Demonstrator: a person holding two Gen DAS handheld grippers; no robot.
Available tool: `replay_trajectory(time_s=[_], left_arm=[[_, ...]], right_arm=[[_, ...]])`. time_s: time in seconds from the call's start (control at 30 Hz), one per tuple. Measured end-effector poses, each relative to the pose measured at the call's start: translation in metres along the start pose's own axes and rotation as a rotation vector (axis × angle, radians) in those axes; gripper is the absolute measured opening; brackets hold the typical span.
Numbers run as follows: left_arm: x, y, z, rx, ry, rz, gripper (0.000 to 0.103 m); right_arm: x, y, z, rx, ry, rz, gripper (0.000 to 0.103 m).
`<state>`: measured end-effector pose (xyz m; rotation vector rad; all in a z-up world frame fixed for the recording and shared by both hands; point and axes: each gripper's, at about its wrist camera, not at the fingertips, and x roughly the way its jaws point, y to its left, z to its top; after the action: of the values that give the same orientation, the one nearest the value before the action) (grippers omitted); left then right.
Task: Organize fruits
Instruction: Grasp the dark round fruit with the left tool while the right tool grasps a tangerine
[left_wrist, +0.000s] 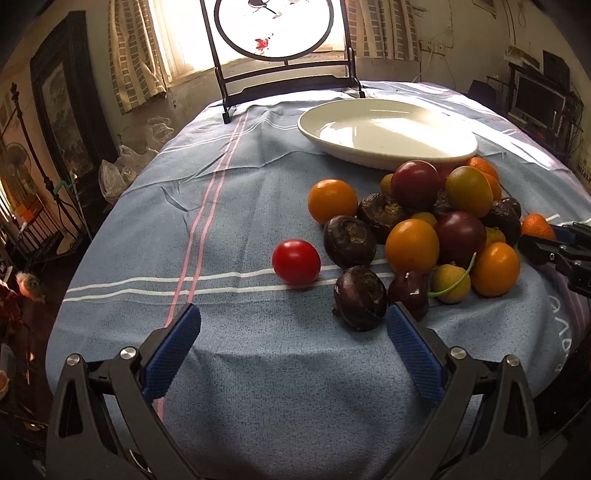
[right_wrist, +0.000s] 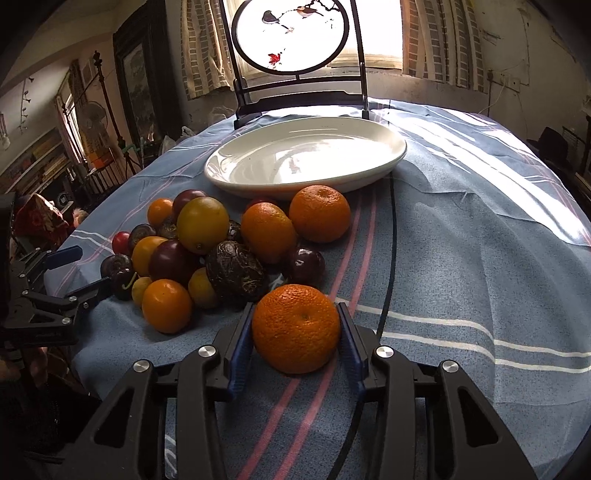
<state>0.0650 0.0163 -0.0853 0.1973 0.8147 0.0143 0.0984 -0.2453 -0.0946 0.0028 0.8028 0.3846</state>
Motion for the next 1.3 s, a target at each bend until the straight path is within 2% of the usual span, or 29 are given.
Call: replay_trajectory(time_s=[0.07, 0.1, 0.2, 0.33, 0.47, 0.57, 0.63, 0.7, 0.73, 1.1, 1.17, 1.3], left_arm=[[0.0, -0.002, 0.003, 0.029, -0.007, 0.007, 0.095], [0.001, -0.002, 0.004, 0.04, -0.004, -0.005, 0.088], [0.004, -0.002, 0.007, 0.074, 0.003, -0.109, 0.069], [0.005, -0.009, 0.005, 0.192, -0.03, -0.137, 0.067], [0.011, -0.006, 0.008, 0.228, -0.039, -0.202, 0.066], [0.014, -0.011, 0.006, 0.254, -0.065, -0.174, 0.057], [0.012, -0.013, 0.004, 0.266, -0.072, -0.183, 0.05], [0.008, -0.011, 0.002, 0.252, -0.069, -0.218, 0.036], [0.008, -0.01, 0.002, 0.24, -0.059, -0.255, 0.032], [-0.007, -0.011, -0.005, 0.197, -0.073, -0.281, 0.032], [-0.01, -0.009, -0.005, 0.173, -0.075, -0.305, 0.032], [-0.022, -0.01, -0.003, 0.166, -0.116, -0.314, 0.032]], right_arm=[[-0.001, 0.0, -0.001, -0.001, -0.009, 0.003, 0.043], [-0.001, 0.0, -0.002, 0.001, -0.012, 0.006, 0.043], [0.0, 0.0, -0.001, 0.006, -0.02, 0.012, 0.044], [0.0, -0.001, 0.0, 0.011, -0.024, 0.016, 0.044], [-0.001, -0.002, -0.001, 0.015, -0.028, 0.019, 0.045], [0.0, -0.002, -0.001, 0.017, -0.029, 0.021, 0.045], [0.0, -0.003, -0.002, 0.019, -0.028, 0.023, 0.045], [0.0, -0.003, -0.002, 0.022, -0.028, 0.024, 0.045], [0.0, -0.003, -0.002, 0.023, -0.028, 0.024, 0.045], [-0.001, -0.004, -0.002, 0.042, -0.029, 0.028, 0.044], [-0.001, -0.006, -0.003, 0.054, -0.032, 0.036, 0.044], [-0.005, -0.007, -0.003, 0.049, -0.042, 0.034, 0.044]])
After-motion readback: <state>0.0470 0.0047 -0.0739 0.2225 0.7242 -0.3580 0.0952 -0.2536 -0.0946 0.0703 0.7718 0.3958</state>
